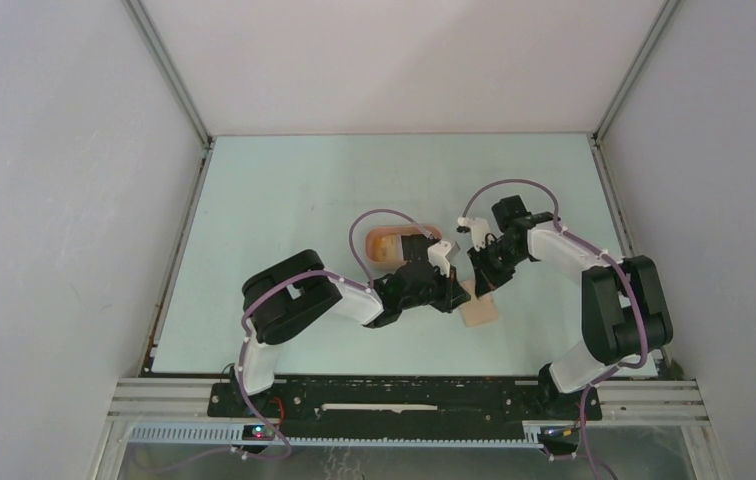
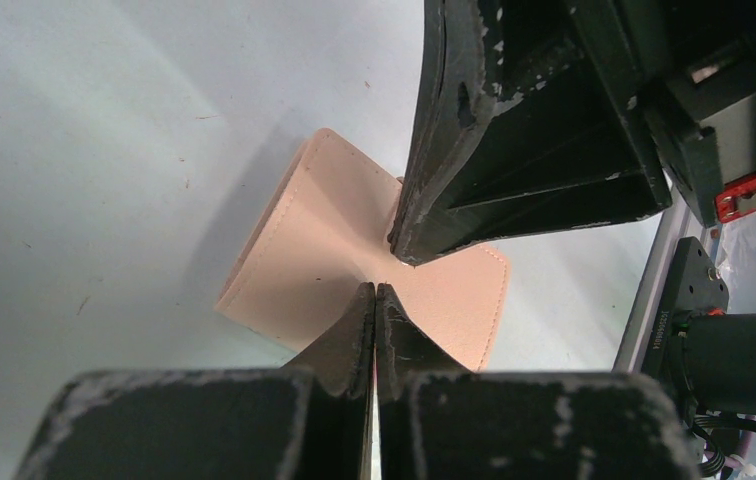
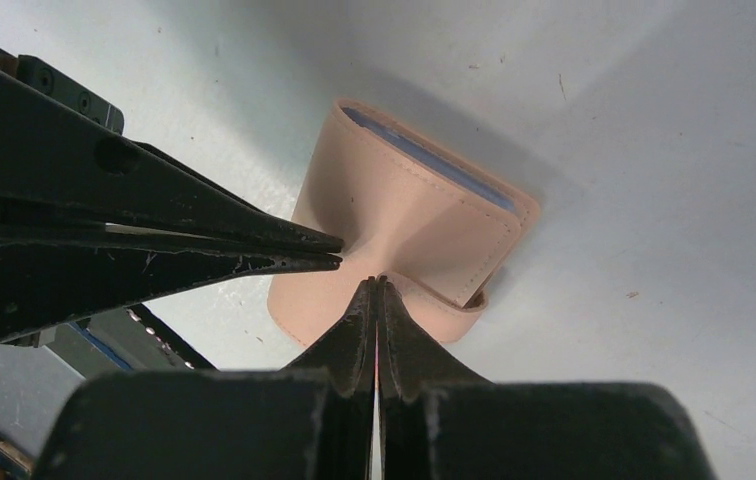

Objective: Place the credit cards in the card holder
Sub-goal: Close the card holder at the center of the board.

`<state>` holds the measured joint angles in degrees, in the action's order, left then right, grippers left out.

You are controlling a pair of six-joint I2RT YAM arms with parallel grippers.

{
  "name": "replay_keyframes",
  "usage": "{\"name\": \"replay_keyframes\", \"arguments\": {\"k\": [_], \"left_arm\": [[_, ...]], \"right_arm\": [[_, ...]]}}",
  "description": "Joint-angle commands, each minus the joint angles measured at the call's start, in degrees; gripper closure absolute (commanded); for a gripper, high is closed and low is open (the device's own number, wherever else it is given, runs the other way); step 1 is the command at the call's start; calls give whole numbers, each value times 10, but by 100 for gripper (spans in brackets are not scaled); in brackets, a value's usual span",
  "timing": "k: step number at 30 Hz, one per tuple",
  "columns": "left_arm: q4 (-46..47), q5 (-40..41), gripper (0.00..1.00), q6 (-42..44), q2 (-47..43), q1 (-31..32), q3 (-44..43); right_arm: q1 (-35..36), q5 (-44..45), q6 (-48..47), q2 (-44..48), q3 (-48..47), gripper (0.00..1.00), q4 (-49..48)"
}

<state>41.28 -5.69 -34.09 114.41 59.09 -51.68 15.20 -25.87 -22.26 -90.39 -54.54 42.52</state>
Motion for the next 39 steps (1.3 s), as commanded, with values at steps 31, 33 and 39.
{"name": "replay_keyframes", "arguments": {"k": [31, 33, 39], "left_arm": [[-16, 5, 99, 15, -6, -3, 7], [-16, 4, 99, 15, -6, -3, 6], [-17, 3, 99, 15, -4, -3, 5]], "right_arm": [[-16, -60, -38, 18, -3, 92, 32], [-17, -78, -40, 24, -7, 84, 35], [-25, -125, -44, 53, -22, 62, 38]]}}
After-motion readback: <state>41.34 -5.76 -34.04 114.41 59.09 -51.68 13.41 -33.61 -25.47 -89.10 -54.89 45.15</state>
